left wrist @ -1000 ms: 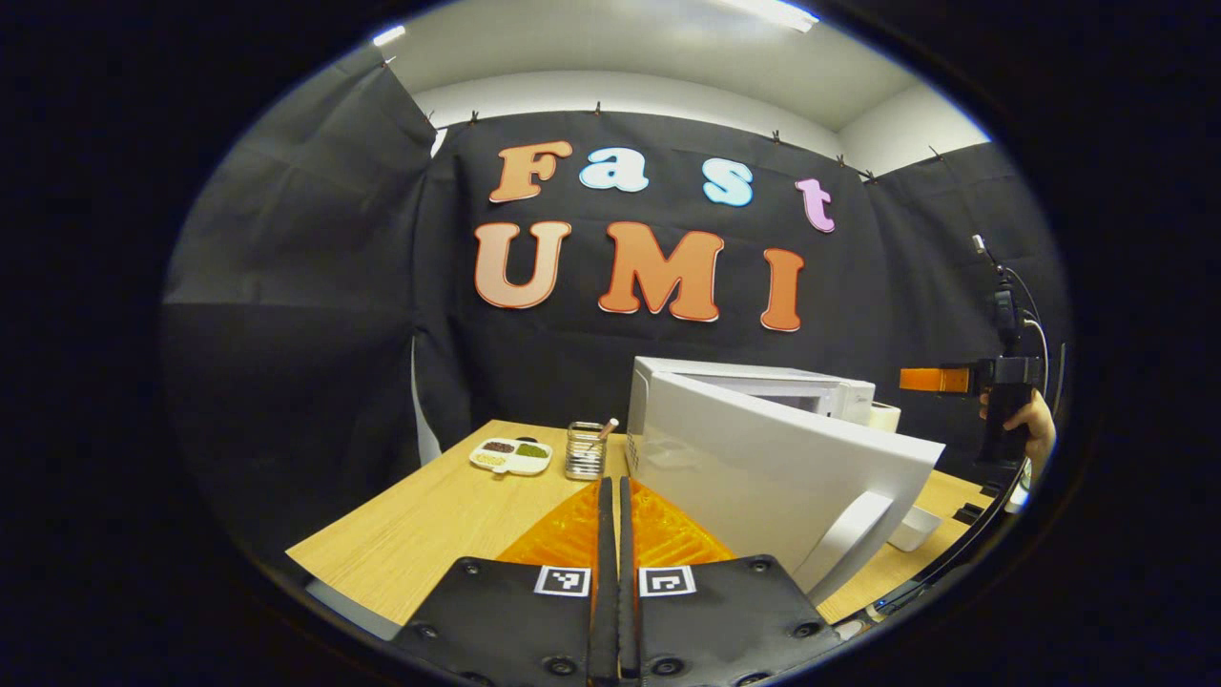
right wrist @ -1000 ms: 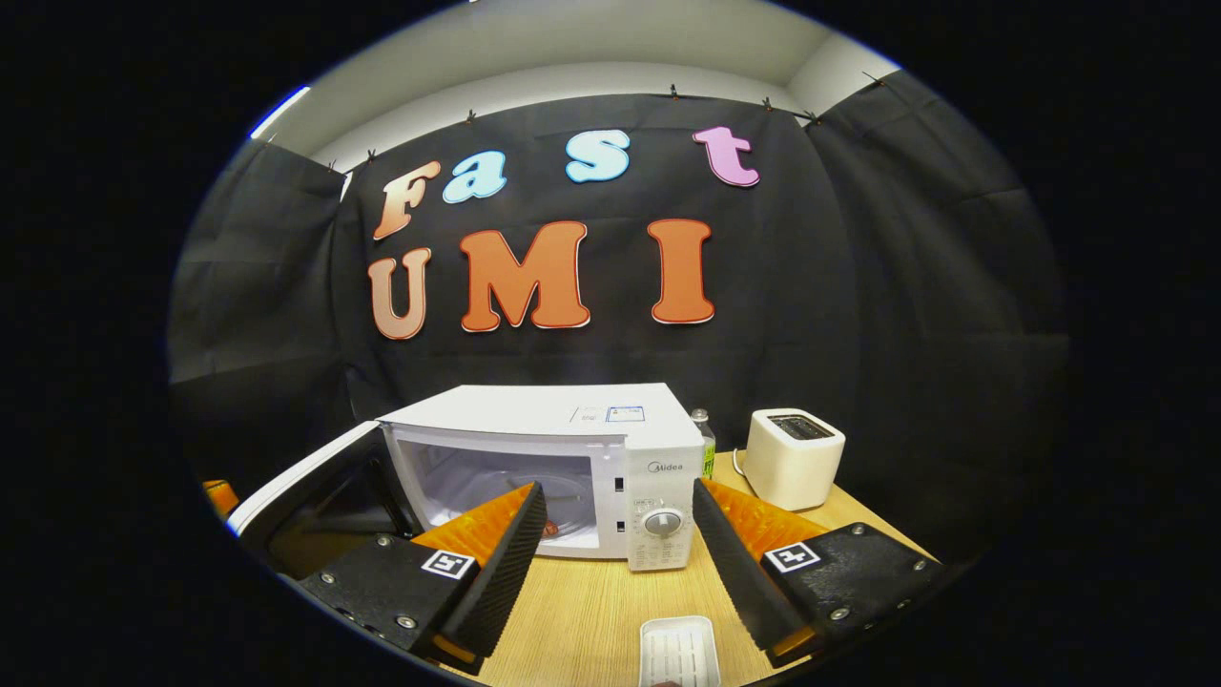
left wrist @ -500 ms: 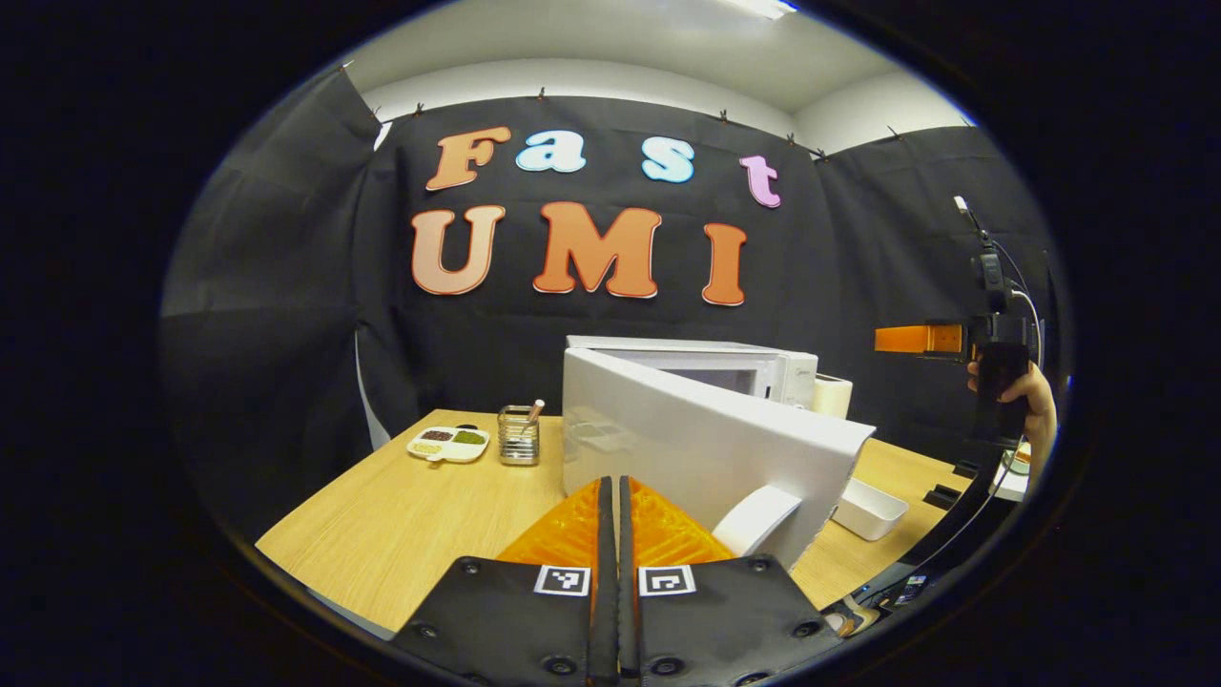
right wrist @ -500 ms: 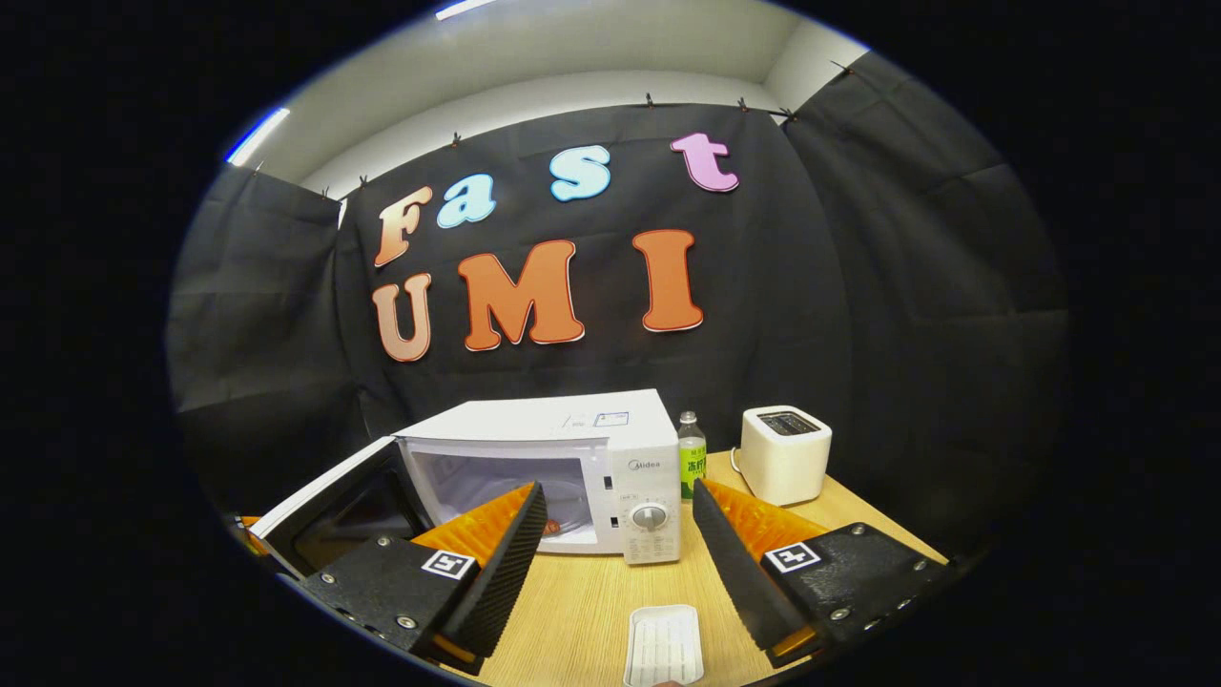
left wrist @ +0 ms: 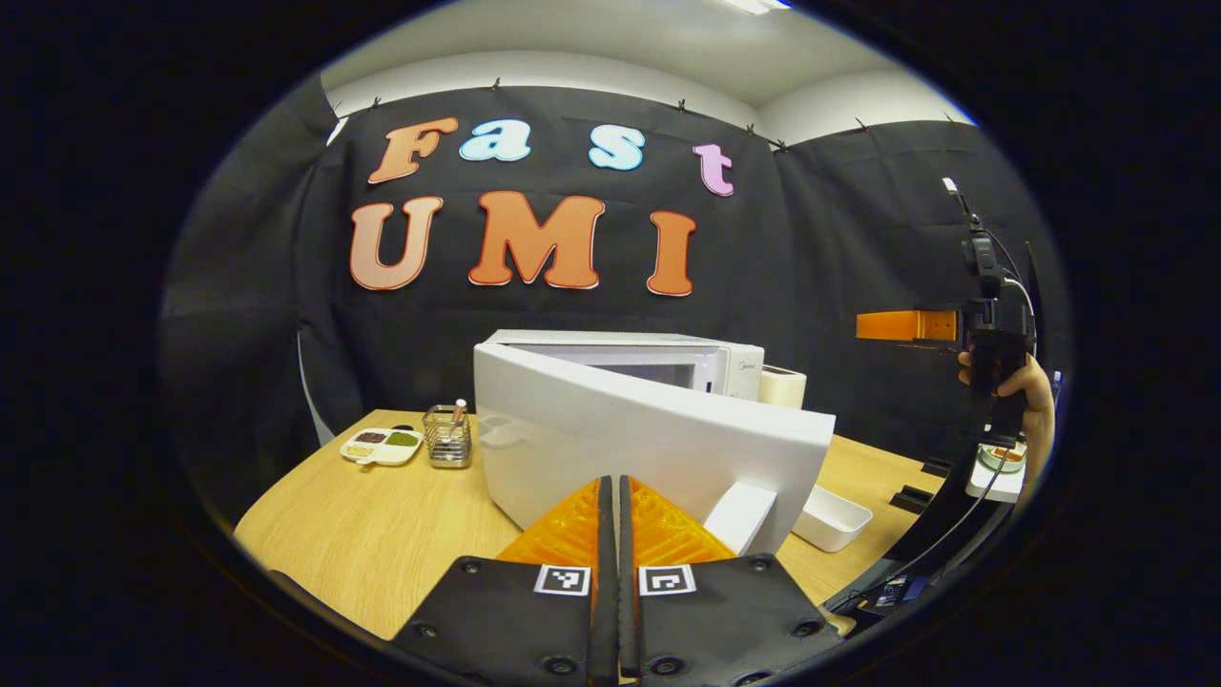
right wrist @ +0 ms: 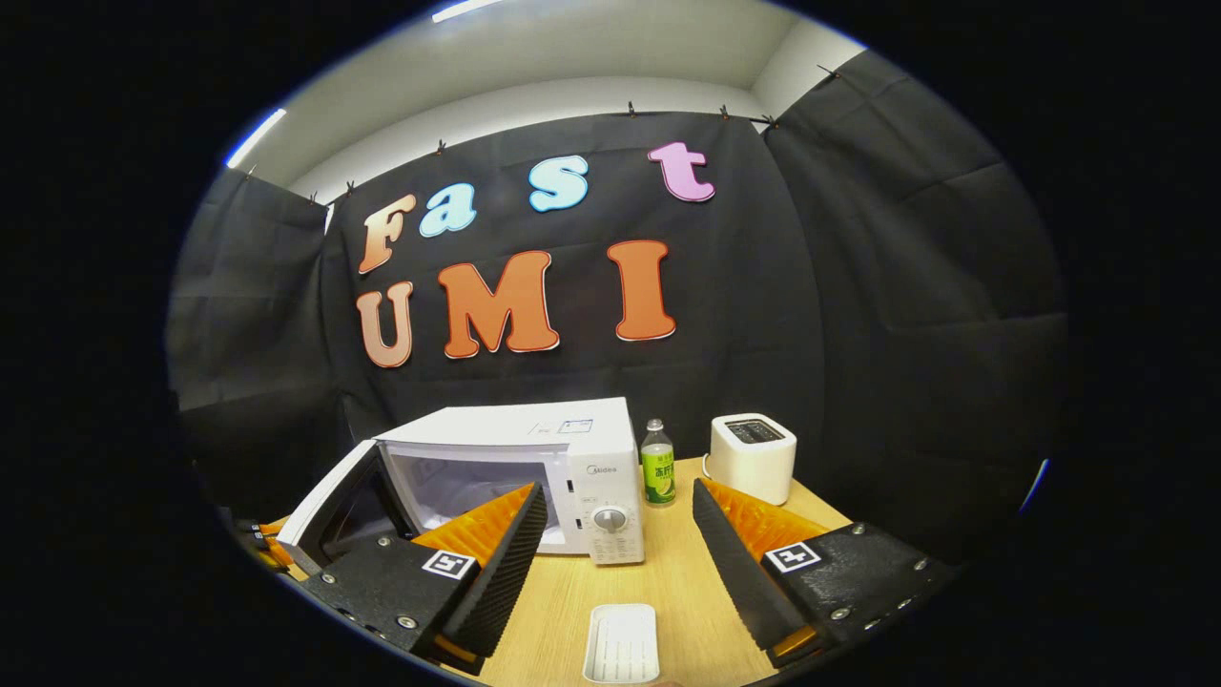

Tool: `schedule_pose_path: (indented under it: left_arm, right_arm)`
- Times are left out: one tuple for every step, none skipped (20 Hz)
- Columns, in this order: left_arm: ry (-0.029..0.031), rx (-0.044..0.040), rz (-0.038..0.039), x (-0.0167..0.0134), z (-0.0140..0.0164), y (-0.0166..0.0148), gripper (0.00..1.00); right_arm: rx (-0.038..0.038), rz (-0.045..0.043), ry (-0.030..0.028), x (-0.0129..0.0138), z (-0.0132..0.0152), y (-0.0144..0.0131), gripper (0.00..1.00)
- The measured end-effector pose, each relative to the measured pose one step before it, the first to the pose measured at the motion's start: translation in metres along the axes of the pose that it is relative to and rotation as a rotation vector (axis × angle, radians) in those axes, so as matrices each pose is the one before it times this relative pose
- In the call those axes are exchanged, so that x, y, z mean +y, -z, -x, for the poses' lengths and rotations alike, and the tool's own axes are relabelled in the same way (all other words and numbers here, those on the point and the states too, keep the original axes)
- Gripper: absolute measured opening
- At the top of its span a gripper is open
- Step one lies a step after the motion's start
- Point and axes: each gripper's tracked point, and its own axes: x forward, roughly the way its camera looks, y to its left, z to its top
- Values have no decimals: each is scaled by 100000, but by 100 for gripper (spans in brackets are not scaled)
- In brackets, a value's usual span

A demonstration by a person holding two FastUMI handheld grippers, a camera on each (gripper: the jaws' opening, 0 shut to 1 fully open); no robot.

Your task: Open the microwave oven with the left hand, put the food in, and close the microwave oven.

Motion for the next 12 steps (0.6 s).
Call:
schedule_pose_path:
  left_arm:
    - [838, 13, 337, -400, -585, -20, 5]
    - [606, 301, 82, -316, -577, -27, 2]
    - [745, -124, 106, -409, -621, -181, 5]
    - [263, -121, -100, -418, -712, -227, 2]
    - [-87, -64, -450, -127, -448, -117, 2]
    - [365, 155, 9, -281, -633, -13, 5]
    - [790, 443, 453, -270, -621, 81, 4]
    - [865, 297, 374, -386, -552, 50, 4]
    - [537, 574, -89, -320, -649, 172, 5]
    - [231, 399, -570, -140, -559, 83, 4]
    - [353, 463, -669, -344, -701, 58, 5]
    - [488, 378, -447, -334, -568, 0, 2]
  right_arm:
    - [-249, 157, 313, -398, 74, -149, 95]
    - [-110, 82, 442, -423, 202, 5, 95]
    - [-94, -57, 668, -428, 18, -127, 95]
    - [-281, -85, 363, -438, 39, -58, 95]
    - [-183, -63, 677, -417, 37, -62, 95]
    - [-80, -113, 698, -529, 80, 82, 95]
    - [-193, -212, 392, -371, -65, -86, 95]
    - [-26, -294, 327, -323, -10, -23, 95]
    - [-38, -123, 305, -362, 21, 122, 95]
    - [-51, 96, 549, -396, -37, 15, 95]
    - [-115, 287, 798, -508, -153, -53, 95]
    - [-196, 490, 960, -457, -8, 25, 95]
